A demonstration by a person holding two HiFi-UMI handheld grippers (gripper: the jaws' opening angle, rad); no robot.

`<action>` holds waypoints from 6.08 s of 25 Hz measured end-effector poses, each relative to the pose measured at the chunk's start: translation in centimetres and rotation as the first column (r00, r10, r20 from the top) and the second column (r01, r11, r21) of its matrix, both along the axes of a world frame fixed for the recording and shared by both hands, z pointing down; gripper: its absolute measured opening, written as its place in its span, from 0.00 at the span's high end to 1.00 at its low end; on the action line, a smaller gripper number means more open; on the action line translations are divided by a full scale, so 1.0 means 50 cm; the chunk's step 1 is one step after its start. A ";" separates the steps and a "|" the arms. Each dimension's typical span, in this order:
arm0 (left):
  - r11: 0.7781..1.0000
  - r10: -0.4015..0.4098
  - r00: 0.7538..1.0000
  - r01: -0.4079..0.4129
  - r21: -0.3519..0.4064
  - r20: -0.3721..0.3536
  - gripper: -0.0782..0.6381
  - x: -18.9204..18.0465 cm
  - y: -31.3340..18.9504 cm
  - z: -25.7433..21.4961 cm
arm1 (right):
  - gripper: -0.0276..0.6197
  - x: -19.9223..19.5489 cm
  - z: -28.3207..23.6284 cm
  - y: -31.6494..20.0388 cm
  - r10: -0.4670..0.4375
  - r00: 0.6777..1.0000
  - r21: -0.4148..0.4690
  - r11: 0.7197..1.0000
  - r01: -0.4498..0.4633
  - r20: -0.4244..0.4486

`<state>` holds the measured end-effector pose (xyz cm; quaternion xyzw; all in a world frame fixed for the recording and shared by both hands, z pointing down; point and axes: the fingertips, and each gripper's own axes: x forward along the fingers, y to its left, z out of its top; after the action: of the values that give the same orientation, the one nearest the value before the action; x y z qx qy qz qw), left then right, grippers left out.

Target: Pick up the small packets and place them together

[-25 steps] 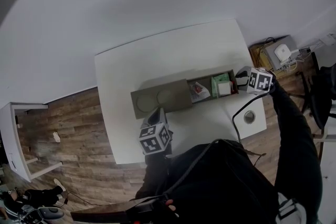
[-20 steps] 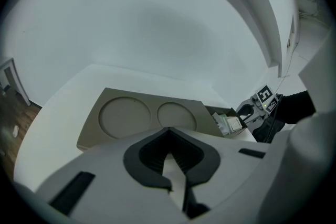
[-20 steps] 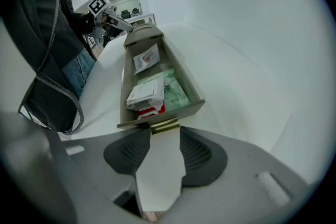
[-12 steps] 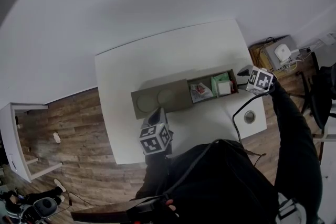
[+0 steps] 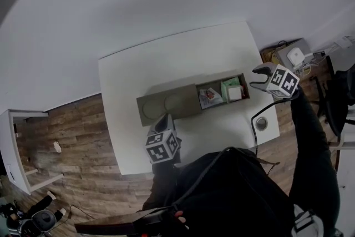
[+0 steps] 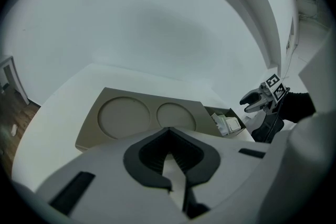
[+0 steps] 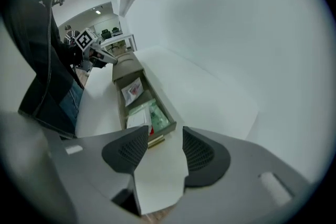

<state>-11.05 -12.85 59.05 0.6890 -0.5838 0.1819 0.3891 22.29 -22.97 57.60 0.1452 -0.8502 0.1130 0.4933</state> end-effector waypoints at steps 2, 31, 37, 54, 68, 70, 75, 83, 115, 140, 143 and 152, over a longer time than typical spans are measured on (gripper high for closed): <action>1.000 0.001 1.000 -0.001 0.003 0.000 0.89 0.002 -0.001 0.000 | 0.66 -0.044 -0.034 0.000 -0.016 0.999 0.038 0.999 0.014 0.049; 0.999 -0.017 0.999 0.018 0.051 -0.035 0.89 -0.022 0.037 -0.046 | 0.84 -0.321 0.106 0.058 0.061 0.997 -0.161 0.985 -0.069 -0.053; 0.998 -0.021 0.999 0.023 0.052 -0.037 0.89 -0.028 0.038 -0.046 | 0.89 -0.325 0.116 0.071 0.050 0.996 -0.182 0.981 -0.062 -0.068; 0.999 -0.013 0.999 0.015 0.048 -0.034 0.89 -0.025 0.042 -0.047 | 0.95 -0.290 0.055 0.061 0.064 0.996 -0.120 0.990 -0.071 -0.057; 0.997 -0.041 0.999 0.043 0.063 -0.036 0.89 -0.035 0.079 -0.063 | 0.95 -0.425 -0.106 0.044 -0.018 0.992 0.027 1.000 0.015 0.122; 0.996 -0.055 0.998 0.057 0.063 -0.036 0.89 -0.041 0.091 -0.063 | 0.95 -0.463 -0.125 0.051 -0.037 0.985 0.029 0.999 0.033 0.166; 0.994 -0.089 0.995 0.091 0.062 -0.035 0.89 -0.057 0.113 -0.063 | 0.95 -0.561 -0.133 0.065 -0.111 0.975 0.044 0.994 0.105 0.193; 0.989 -0.142 0.989 0.144 0.043 -0.041 0.89 -0.088 0.153 -0.059 | 0.95 -0.701 -0.104 0.096 -0.157 0.961 0.002 0.987 0.161 0.226; 0.987 -0.158 0.986 0.159 0.025 -0.046 0.89 -0.145 0.157 -0.052 | 0.86 -0.823 -0.006 0.119 -0.234 0.961 -0.031 0.970 0.241 0.150; 0.999 0.010 0.999 -0.007 0.051 -0.050 0.89 -0.044 0.088 -0.064 | 0.73 -0.340 -0.125 0.004 0.047 0.993 0.052 0.997 -0.053 0.109; 0.998 0.027 0.998 -0.025 0.054 -0.048 0.89 -0.030 0.080 -0.065 | 0.72 -0.262 -0.086 0.022 0.073 0.997 0.024 0.997 -0.074 0.030; 0.998 0.044 0.998 -0.042 0.048 -0.040 0.89 -0.002 0.066 -0.064 | 0.69 -0.147 0.027 0.083 0.006 0.987 -0.086 0.996 -0.020 -0.158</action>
<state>-11.16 -9.54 55.87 0.7139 -0.5649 0.1621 0.3808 14.94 -18.82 58.93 0.1376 -0.8018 0.1413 0.5642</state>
